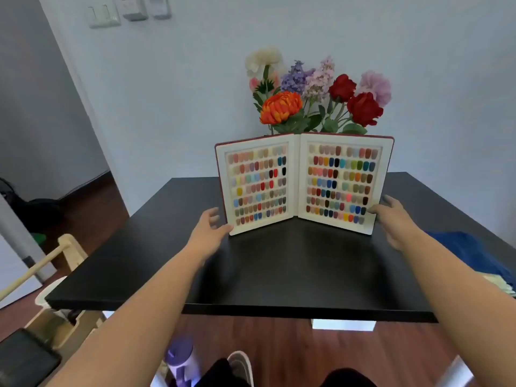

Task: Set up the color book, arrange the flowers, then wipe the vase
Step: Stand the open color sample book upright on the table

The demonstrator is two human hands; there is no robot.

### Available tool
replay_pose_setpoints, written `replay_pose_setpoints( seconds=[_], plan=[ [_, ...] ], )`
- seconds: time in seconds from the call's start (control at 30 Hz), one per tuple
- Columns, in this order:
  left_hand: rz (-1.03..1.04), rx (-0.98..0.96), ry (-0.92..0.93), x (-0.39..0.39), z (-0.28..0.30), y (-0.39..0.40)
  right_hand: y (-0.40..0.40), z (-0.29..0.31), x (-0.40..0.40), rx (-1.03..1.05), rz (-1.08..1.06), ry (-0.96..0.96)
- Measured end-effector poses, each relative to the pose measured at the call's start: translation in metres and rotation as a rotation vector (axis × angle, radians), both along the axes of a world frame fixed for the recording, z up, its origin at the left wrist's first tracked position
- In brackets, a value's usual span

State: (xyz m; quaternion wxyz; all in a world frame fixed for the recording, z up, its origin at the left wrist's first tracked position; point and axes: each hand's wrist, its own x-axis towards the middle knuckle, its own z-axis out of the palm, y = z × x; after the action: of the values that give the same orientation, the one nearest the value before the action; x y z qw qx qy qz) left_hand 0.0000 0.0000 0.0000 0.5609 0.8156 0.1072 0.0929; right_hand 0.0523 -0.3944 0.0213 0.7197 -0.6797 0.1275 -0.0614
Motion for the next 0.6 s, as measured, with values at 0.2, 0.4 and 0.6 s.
replay_pose_setpoints(
  seconds=[0.2, 0.4, 0.6],
  plan=[
    [-0.026, 0.111, -0.002, 0.022, -0.002, -0.013, 0.006, -0.01, -0.006, -0.339, 0.025, -0.004],
    [-0.026, 0.103, -0.024, 0.03, -0.007, -0.02, 0.008, -0.018, -0.025, -0.533, 0.155, -0.032],
    [-0.046, 0.123, -0.097, 0.017, -0.014, -0.009, 0.028, -0.023, -0.04, -0.537, 0.13, -0.062]
  ],
)
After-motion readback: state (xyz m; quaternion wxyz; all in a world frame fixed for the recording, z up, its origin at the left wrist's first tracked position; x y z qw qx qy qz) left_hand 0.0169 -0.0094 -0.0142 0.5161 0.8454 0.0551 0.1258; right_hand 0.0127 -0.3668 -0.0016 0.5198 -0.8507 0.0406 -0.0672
